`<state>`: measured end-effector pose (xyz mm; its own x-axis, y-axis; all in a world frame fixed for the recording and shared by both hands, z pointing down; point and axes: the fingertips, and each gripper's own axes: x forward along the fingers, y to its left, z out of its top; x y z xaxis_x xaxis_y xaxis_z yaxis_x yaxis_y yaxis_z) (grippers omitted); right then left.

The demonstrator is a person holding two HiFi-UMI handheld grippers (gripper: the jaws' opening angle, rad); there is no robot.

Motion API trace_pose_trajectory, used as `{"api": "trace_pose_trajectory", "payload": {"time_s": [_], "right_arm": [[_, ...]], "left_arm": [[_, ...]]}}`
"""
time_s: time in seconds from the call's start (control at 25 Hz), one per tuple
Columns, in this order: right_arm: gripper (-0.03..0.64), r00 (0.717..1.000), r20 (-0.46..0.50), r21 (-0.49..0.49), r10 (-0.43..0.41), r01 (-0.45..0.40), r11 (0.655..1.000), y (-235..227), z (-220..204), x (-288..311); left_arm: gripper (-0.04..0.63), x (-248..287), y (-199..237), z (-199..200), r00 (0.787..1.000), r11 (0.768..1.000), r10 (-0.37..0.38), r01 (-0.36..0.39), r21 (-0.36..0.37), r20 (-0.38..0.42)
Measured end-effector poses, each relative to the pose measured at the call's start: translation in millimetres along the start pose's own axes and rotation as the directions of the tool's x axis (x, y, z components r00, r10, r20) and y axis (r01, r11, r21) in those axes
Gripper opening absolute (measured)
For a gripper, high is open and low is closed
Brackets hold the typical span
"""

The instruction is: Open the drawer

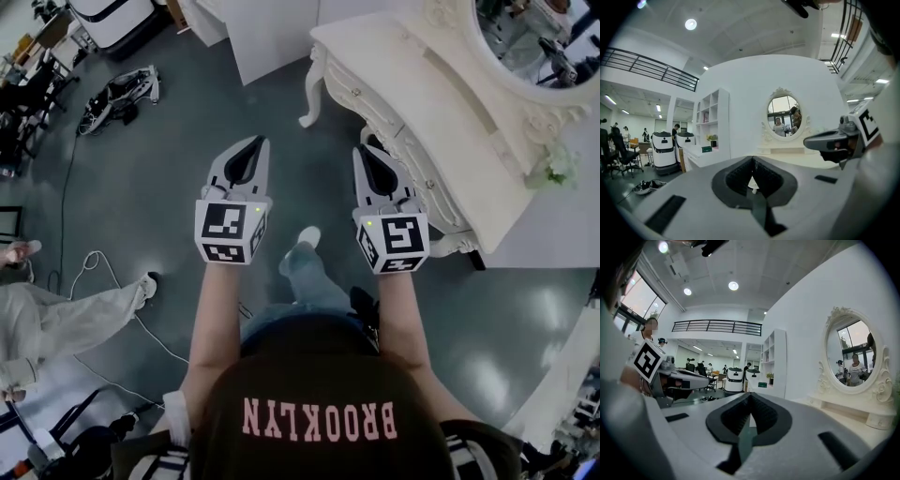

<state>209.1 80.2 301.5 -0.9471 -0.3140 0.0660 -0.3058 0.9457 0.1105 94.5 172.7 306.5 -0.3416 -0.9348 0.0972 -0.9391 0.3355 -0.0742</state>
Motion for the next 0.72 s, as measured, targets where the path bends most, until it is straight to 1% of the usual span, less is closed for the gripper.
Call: {"api": "trace_pose_trajectory", "payload": {"time_s": [0.16,0.4,0.72], "right_arm": [[-0.003,1.000,-0.009,0.005,-0.011,0.011,1.000,-24,1,42],[-0.003,0.998,-0.030,0.020,-0.056,0.056,0.998,-69,-2,102],[-0.002,0.991,-0.073,0.036,-0.116,0.119,0.992,-122,-15,165]], "left_arm": [[-0.002,46,20,6,1.000,1.000,-0.014,0.014,-0.003,-0.006],[-0.002,123,44,13,0.999,0.999,-0.054,0.054,-0.004,-0.010],[-0.002,207,61,12,0.994,0.995,-0.100,0.100,-0.013,-0.035]]}}
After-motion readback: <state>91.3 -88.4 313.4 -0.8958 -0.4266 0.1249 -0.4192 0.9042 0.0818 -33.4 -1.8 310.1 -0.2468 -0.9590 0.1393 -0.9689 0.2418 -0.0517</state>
